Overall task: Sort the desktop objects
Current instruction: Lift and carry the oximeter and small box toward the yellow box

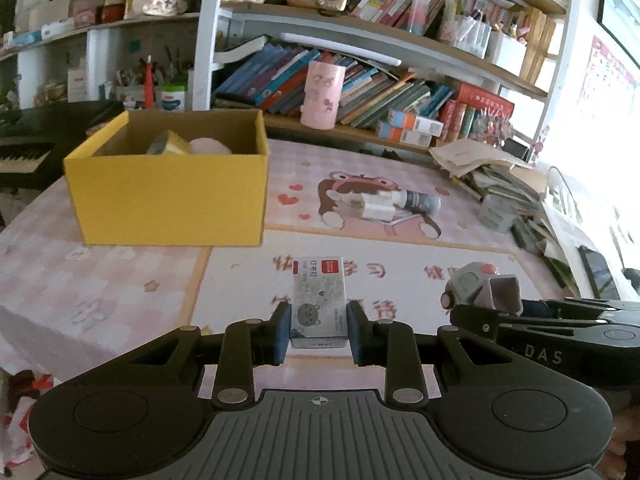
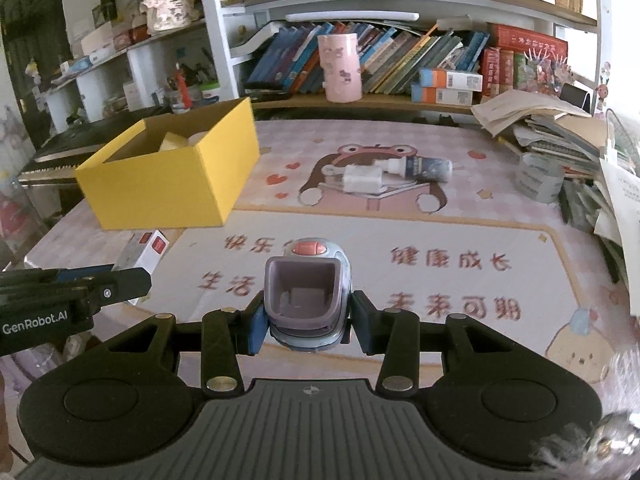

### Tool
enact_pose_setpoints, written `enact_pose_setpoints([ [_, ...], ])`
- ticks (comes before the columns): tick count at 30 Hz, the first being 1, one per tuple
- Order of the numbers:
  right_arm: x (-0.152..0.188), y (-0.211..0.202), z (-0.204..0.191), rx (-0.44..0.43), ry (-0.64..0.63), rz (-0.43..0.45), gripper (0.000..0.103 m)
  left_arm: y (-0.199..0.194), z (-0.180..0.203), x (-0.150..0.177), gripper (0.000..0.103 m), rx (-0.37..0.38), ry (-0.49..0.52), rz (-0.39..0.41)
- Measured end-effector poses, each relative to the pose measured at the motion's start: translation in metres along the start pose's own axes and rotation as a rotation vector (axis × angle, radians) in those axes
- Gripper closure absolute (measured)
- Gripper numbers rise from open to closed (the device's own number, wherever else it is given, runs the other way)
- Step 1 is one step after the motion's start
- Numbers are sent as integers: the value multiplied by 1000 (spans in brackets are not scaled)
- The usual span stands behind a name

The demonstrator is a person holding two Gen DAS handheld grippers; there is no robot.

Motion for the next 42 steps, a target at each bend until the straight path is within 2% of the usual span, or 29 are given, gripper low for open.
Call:
enact_pose_setpoints([
  [10,22,-12,-48,-34,-3,-26,63,-34,-34,16,75,-12,-3,-11],
  [24,33,-12,-107,-136,-82,-51,63,-64,-76,22,75,-87,-59,13],
  [42,30,-9,-141,-191,-138,-49,63,-77,-101,20,75,-126,-83,38],
])
Point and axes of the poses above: each gripper's, at about its wrist camera, not at the fingertips, and y roughly the way its jaws point, z to its right, x to its underside, the point moved 8 cm from there along y, roughly the way its jaws point, and after that the axes turned 10 degrees about z, right-handed, at the moved point
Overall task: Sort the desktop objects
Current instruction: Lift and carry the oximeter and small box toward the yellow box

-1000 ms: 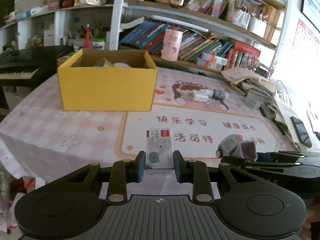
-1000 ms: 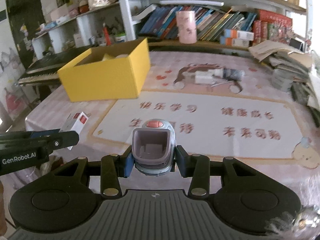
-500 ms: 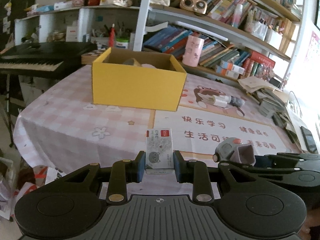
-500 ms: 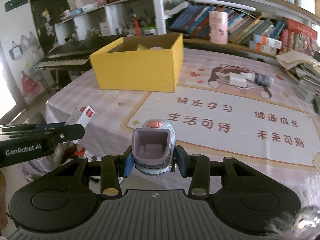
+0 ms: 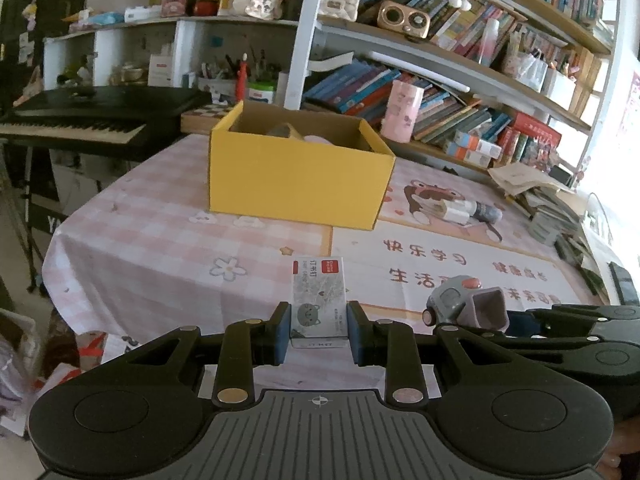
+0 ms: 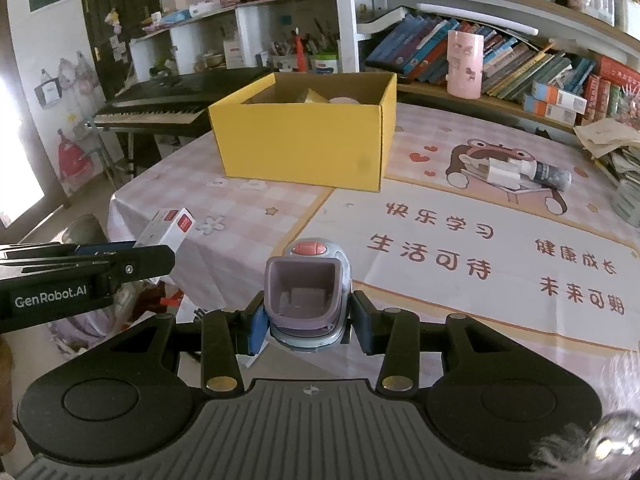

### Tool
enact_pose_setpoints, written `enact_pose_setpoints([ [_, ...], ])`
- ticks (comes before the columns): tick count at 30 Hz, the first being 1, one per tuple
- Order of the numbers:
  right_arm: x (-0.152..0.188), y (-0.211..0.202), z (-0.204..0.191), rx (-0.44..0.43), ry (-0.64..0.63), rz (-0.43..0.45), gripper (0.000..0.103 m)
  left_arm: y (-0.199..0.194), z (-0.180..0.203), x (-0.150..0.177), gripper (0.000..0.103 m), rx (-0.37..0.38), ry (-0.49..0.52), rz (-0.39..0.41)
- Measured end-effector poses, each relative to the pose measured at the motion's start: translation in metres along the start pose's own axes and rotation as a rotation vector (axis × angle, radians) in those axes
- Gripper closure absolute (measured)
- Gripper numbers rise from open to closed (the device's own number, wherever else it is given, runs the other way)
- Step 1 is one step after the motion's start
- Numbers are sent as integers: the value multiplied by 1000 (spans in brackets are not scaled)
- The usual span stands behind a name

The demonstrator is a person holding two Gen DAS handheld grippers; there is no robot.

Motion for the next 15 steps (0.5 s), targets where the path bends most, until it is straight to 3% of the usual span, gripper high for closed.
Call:
enact_pose_setpoints([
  [15,-13,26,5,-32,-35,-24,63,25,-1,-6,75,-18,-15,-16],
])
Point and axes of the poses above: each gripper's, at about its wrist camera, not at the fingertips, and y roughly the way its jaws point, z to its right, x to its underside, the point moved 8 cm from there along y, roughly the way its jaws point, and after that the axes turned 10 degrees about z, right-handed, at the moved point
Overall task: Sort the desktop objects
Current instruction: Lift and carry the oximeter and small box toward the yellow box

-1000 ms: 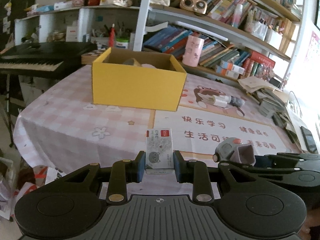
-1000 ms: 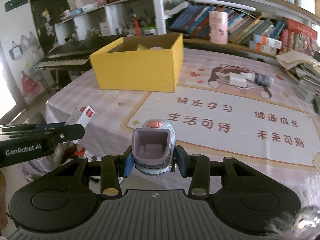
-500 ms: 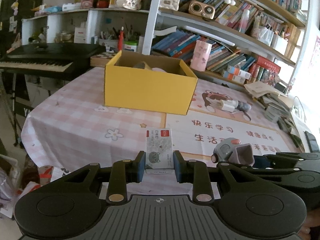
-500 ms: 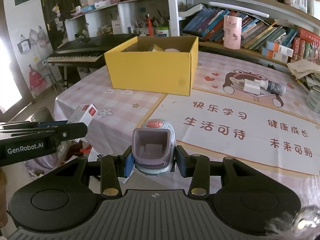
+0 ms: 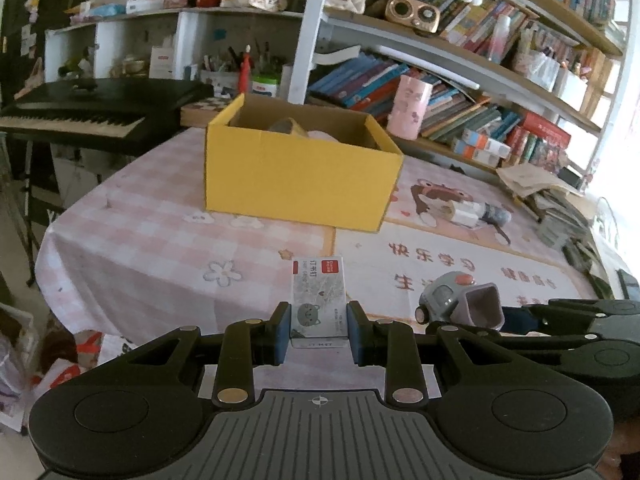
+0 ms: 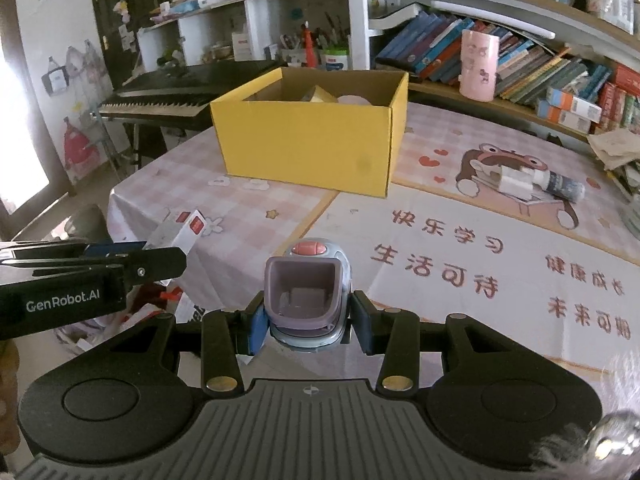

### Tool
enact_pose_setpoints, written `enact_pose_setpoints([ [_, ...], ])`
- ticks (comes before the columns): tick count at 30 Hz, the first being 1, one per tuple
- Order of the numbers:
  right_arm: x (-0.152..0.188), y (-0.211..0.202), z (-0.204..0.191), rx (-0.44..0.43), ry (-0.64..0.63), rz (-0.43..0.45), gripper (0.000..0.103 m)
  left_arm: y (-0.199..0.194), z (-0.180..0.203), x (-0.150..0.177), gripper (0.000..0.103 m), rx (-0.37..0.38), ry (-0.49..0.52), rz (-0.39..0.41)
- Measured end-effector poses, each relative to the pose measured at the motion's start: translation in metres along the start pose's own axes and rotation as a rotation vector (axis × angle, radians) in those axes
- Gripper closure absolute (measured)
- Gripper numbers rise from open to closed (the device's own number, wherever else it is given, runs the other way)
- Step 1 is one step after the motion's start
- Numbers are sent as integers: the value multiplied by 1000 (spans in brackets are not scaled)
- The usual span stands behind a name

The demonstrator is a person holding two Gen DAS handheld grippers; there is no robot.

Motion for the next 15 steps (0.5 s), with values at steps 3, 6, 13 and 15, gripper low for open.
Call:
enact_pose_setpoints([
  [3,-12,14,2,-23,-24,12,63,10,-4,-8,75,-22,-8,7],
  [6,-27,26,4,-45,-52,36,63,22,-7,-18,75,-42,-16,16],
  [13,-65,56,19,-81,-64,73,63,54,-10,-49,75,-69,-3,49],
  [15,-82,65,26,-93,-59,91,63,64,-11,-63,75,-80,15,73],
])
Point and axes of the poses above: each gripper's, at about its wrist camera, not at the fingertips, and y roughly the way its jaws point, z to its right, x to its underside, the point moved 8 cm from there along y, roughly the way its jaws point, and after that the axes turned 10 degrees about z, right-handed, at the moved point
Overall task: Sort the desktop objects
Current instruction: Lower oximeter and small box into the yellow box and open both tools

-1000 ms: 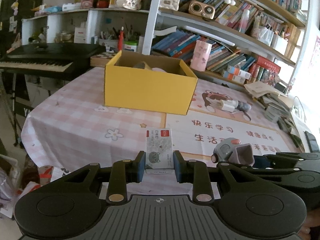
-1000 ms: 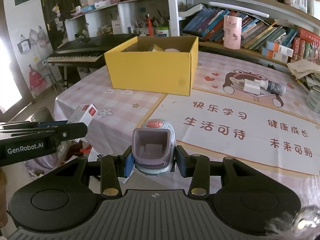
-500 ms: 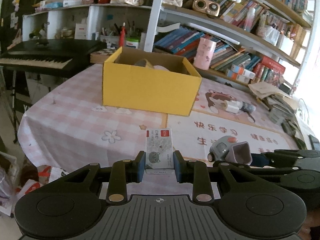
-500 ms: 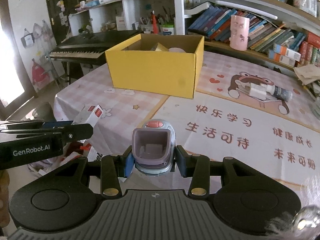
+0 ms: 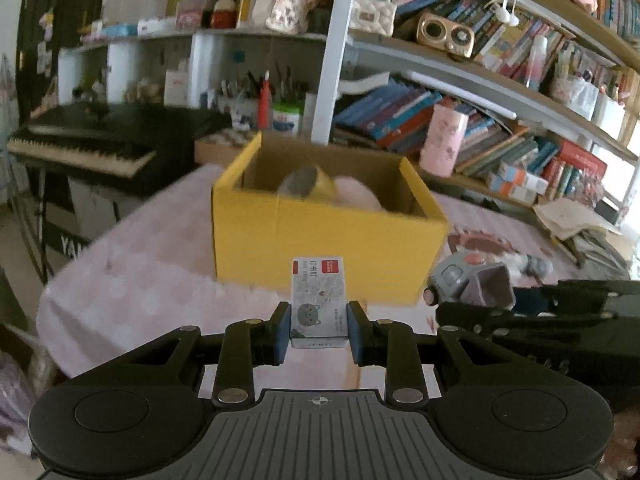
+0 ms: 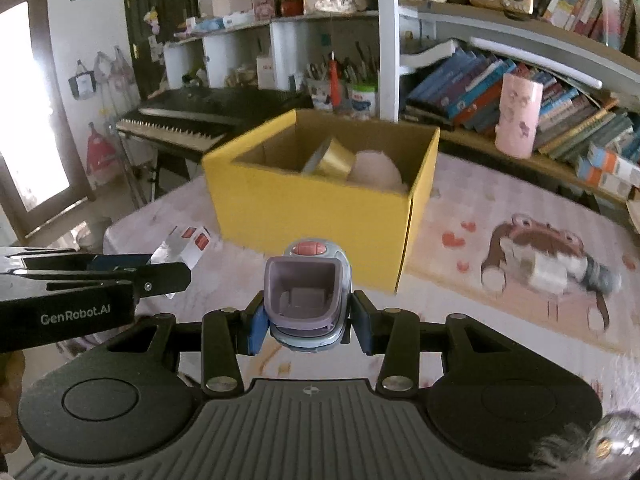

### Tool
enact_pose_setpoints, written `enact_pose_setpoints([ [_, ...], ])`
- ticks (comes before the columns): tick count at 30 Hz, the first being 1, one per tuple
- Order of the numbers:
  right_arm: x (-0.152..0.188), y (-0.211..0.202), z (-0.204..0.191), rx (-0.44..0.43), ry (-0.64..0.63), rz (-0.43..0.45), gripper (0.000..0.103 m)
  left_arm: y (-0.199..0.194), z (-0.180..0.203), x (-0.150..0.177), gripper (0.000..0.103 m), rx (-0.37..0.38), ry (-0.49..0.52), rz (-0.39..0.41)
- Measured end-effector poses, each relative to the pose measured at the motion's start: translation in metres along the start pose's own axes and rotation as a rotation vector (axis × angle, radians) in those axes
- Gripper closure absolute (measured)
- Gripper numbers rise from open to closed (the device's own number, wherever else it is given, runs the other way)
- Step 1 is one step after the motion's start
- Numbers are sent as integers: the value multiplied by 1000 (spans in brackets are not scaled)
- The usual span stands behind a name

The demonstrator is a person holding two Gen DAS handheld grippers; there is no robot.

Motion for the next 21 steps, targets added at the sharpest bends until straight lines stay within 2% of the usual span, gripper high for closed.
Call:
enact_pose_setpoints([
  [9,-65,45,34,-38,-23,96,63,54,1,-56,75,-26,53,78],
  [15,-80,81,50,-50,-58,78,63,86,11,-82,75,-26,106,108],
  [21,-78,115,62,-61,-110,26,63,119,12,-85,75,-36,134,72],
])
Point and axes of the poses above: each gripper's, at about its wrist camera, not at the fingertips, and y roughly the way its jaws point, z to its right, x to its underside, the point moved 8 cm from there along y, roughly the way its jaws point, and after that the axes turned 10 degrees about z, right-handed, at the moved point
